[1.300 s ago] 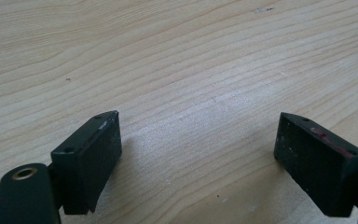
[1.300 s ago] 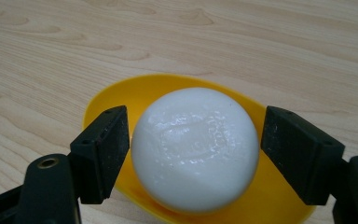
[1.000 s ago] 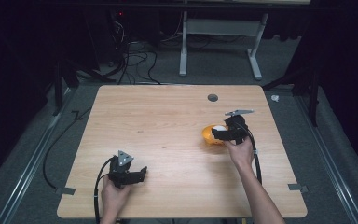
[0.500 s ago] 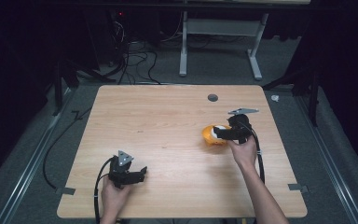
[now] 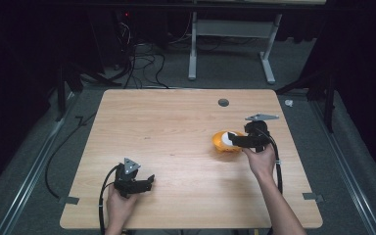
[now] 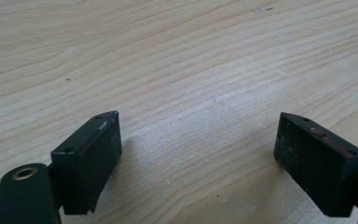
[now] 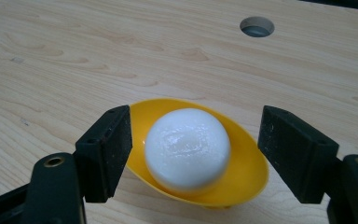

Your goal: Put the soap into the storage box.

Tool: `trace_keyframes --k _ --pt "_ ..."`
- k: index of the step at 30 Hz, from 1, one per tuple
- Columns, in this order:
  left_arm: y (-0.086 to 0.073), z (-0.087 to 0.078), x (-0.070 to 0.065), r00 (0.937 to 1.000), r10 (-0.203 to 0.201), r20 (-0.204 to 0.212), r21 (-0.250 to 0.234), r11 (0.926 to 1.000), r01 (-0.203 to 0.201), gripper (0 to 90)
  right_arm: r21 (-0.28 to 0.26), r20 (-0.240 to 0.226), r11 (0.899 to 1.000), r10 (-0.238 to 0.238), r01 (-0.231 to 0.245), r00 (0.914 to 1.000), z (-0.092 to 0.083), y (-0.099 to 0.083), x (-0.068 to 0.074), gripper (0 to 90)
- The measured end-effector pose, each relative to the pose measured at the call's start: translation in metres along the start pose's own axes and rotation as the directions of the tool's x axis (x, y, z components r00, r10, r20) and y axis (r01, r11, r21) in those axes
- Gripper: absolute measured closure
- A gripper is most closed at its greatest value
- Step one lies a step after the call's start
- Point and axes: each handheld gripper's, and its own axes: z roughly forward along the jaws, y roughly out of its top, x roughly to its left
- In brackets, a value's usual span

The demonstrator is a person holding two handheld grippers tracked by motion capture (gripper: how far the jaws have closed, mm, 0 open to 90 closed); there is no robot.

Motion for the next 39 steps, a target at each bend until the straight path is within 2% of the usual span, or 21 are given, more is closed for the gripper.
trace_keyframes --k 8,23,39 --pt "0.000 0.000 0.000 1.0000 0.000 0.000 0.000 1.0000 0.000 15.3 -0.008 0.010 1.000 -0.005 0.005 0.9999 -0.007 -0.003 -0.004 27.3" --pt "0.000 0.000 0.000 1.0000 0.001 -0.001 0.000 1.0000 -0.001 15.3 -0.041 0.013 0.999 0.018 -0.018 0.9998 -0.022 -0.012 -0.016 27.7" --pt "0.000 0.000 0.000 1.0000 0.001 -0.001 0.000 1.0000 -0.001 15.3 -0.062 0.020 0.998 0.017 -0.016 0.9996 -0.038 -0.021 -0.020 28.1"
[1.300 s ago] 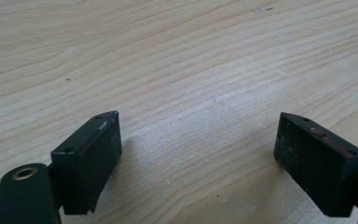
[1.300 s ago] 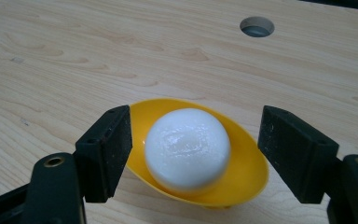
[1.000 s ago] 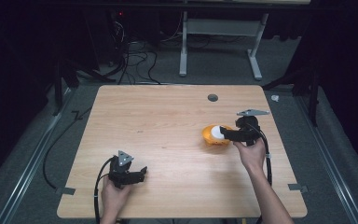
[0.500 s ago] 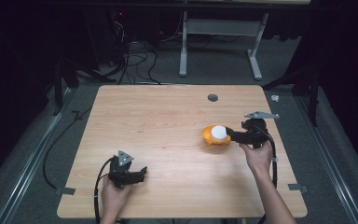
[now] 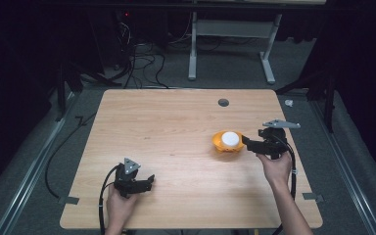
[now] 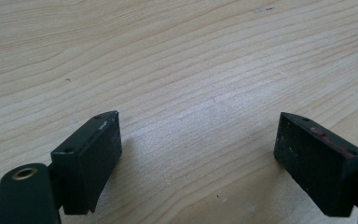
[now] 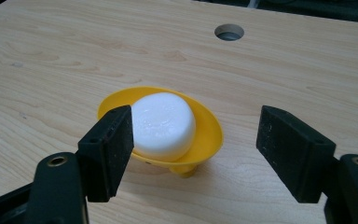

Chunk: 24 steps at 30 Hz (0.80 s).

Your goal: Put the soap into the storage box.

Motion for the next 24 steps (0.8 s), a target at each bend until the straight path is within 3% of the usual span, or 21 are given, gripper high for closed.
trace_keyframes --k 24 --pt "0.000 0.000 0.000 1.0000 0.000 -0.001 -0.001 1.0000 0.000 15.3 -0.039 0.003 0.999 0.026 -0.025 0.9997 -0.024 -0.014 -0.009 28.4"
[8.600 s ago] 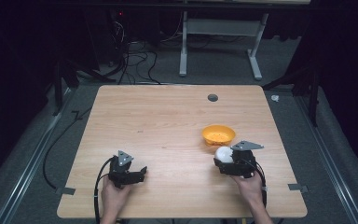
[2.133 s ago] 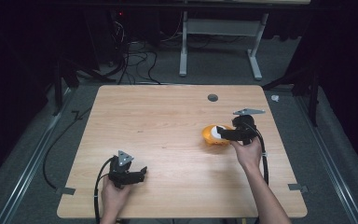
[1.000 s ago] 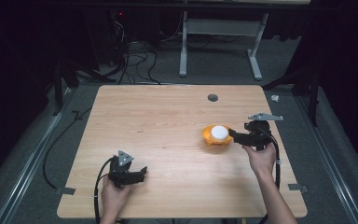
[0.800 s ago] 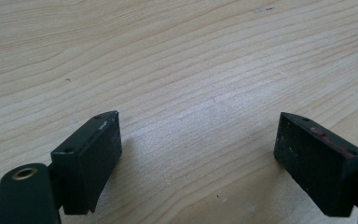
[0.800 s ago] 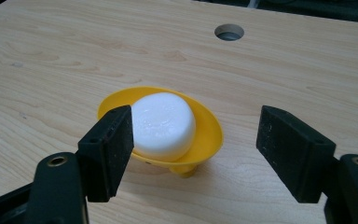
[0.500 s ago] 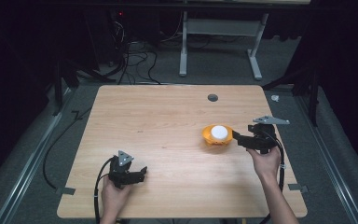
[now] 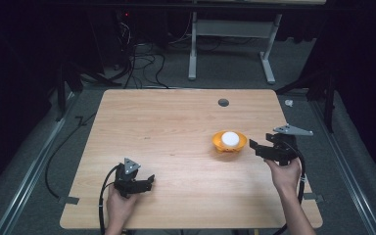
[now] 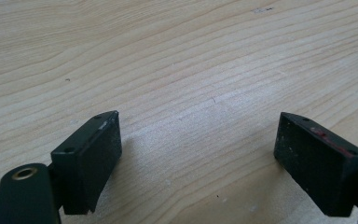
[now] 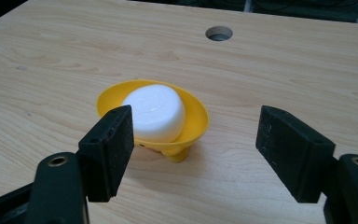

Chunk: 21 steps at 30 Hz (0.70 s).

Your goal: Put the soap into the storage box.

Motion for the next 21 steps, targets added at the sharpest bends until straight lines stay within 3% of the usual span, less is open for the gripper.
trace_keyframes --k 21 --pt "0.000 0.000 0.000 1.0000 0.001 0.000 0.000 1.0000 -0.001 15.3 -0.020 -0.003 0.999 0.048 -0.049 0.9988 -0.016 -0.027 -0.011 28.4"
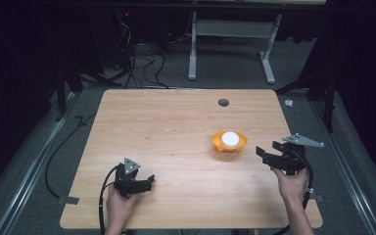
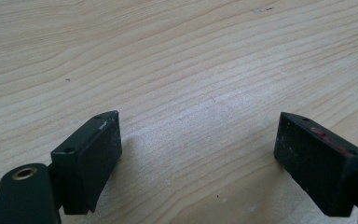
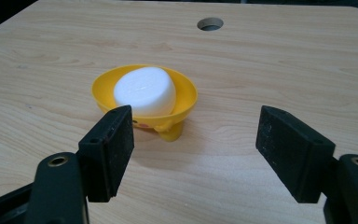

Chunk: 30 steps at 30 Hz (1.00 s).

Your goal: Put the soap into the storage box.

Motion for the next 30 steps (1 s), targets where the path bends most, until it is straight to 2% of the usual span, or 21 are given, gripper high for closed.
trace_keyframes --k 12,13,30 --pt "0.000 0.000 0.000 1.0000 0.000 0.000 0.000 1.0000 0.000 15.3 -0.009 -0.018 1.000 0.023 -0.023 0.9996 -0.005 -0.017 0.002 28.4" --pt "0.000 0.000 0.000 1.0000 0.000 0.000 0.000 1.0000 0.000 15.3 -0.010 -0.018 1.000 0.014 -0.014 0.9997 -0.005 -0.019 0.002 28.4" --pt "0.000 0.000 0.000 1.0000 -0.001 0.000 -0.001 1.0000 0.001 15.3 0.009 -0.033 1.000 0.021 -0.021 0.9992 0.004 -0.042 0.013 28.4"
